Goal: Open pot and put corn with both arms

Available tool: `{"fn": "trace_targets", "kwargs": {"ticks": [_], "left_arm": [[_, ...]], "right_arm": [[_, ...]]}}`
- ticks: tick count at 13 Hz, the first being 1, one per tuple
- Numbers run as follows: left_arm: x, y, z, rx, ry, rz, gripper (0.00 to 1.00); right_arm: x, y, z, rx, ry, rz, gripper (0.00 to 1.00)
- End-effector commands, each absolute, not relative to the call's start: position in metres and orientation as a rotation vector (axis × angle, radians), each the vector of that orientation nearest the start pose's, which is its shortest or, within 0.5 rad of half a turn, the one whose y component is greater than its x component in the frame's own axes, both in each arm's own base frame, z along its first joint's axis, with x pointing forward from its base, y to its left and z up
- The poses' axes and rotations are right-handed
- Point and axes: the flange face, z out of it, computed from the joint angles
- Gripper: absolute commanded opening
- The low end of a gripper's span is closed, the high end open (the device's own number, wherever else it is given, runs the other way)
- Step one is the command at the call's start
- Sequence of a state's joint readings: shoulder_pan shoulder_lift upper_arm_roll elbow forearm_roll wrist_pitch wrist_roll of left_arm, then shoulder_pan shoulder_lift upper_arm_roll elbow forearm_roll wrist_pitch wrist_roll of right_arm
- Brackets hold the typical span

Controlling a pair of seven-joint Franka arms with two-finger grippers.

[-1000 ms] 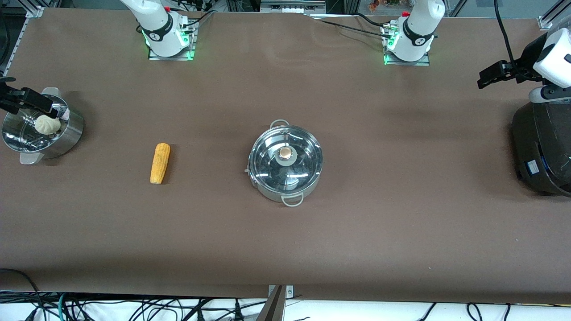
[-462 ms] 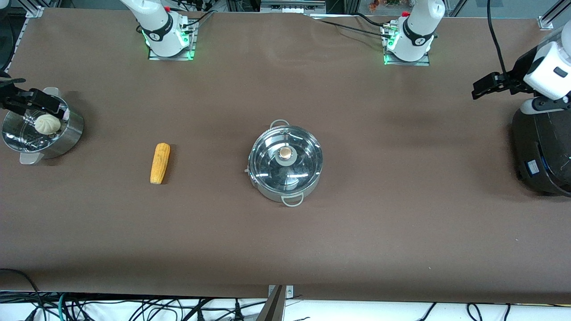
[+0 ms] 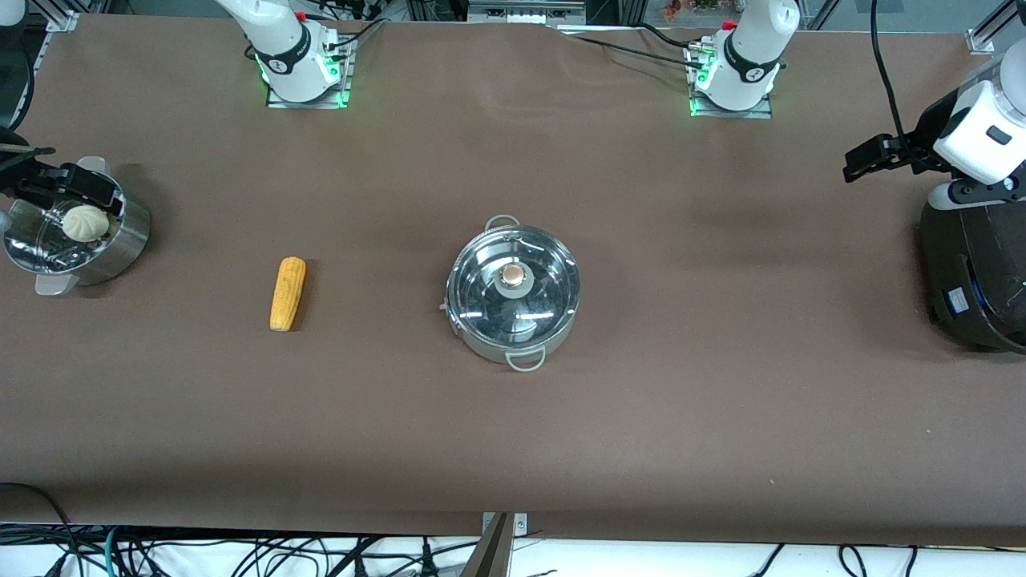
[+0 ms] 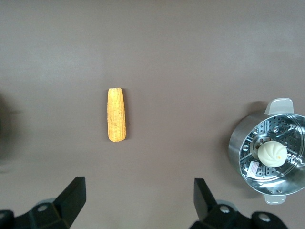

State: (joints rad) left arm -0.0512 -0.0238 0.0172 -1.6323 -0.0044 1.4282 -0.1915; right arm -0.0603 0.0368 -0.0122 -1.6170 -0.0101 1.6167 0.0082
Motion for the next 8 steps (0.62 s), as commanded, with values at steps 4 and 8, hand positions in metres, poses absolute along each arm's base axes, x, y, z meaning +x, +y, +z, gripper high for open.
{"fn": "trace_targets", "kwargs": {"ticks": [4, 8], "left_arm": [[0.5344, -0.0121, 0.5965, -3.095, -0.269, 0.248, 1.0], [0.5375, -0.0182, 0.5931, -3.097, -0.255, 0.243, 1.0]], "right_arm": [[0.5639, -0.0447, 0.5883, -3.16, 0.145, 0.045, 1.0], [0.5667, -0.0484, 0.5813, -3.159, 0.157, 0.064, 1.0]]}}
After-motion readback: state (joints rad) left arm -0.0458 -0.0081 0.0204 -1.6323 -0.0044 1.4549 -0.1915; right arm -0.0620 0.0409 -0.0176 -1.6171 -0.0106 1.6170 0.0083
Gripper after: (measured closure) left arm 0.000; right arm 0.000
